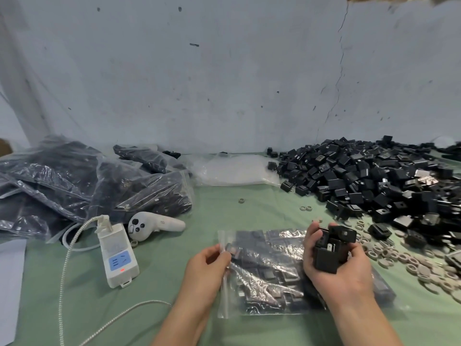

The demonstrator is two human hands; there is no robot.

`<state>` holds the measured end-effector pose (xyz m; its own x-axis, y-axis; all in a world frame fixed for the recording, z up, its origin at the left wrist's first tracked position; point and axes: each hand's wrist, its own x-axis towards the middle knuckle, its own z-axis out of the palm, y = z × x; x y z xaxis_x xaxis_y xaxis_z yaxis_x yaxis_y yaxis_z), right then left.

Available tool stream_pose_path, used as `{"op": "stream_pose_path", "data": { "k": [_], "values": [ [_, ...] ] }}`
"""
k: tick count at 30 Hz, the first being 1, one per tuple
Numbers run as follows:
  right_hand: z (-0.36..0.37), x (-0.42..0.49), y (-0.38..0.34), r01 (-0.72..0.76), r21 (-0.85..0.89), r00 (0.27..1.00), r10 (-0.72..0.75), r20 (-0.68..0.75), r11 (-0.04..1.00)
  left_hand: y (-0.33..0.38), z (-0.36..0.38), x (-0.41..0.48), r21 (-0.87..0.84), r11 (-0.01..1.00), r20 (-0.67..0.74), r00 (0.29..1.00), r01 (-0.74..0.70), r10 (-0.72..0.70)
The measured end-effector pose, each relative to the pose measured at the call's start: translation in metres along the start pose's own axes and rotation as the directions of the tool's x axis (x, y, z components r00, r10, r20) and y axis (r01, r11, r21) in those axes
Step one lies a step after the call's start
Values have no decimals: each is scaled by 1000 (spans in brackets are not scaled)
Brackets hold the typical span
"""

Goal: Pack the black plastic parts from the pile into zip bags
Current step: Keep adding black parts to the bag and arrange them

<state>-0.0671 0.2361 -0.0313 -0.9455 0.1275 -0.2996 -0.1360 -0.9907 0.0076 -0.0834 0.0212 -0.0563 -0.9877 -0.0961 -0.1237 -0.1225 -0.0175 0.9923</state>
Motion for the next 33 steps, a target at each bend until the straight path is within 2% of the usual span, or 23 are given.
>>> {"op": "stream_pose_path", "data": {
  "k": [8, 13, 15, 20, 25, 29, 33],
  "values": [
    [2, 1, 4, -32, 25, 999, 32, 4, 999, 6, 6, 2, 22, 1000, 16, 1000, -11, 11],
    [1, 4, 4, -35, 29, 999, 35, 2, 999, 9, 9, 6, -38, 999, -4, 1000, 30, -31],
    [2, 5, 4, -30, 30, 1000, 30, -8, 999, 11, 12, 9, -125, 989, 10, 997, 75, -74],
    [4, 6, 2, -28, 19, 999, 29, -15, 999, 21, 16, 16, -367, 911, 119, 981, 187, -153],
    [10, 7, -1, -12, 6, 1000, 12, 0, 1000, 20, 9, 18, -227, 957, 126, 980, 179, -154],
    [14, 12, -1, -3, 9, 1000, 4, -20, 1000, 25, 6, 19, -257, 925, 228, 948, 280, -223],
    [15, 18, 1, -15, 25, 999, 16, -28, 1000, 28, 10, 23, -334, 879, 334, 915, 340, -227]
  ]
}}
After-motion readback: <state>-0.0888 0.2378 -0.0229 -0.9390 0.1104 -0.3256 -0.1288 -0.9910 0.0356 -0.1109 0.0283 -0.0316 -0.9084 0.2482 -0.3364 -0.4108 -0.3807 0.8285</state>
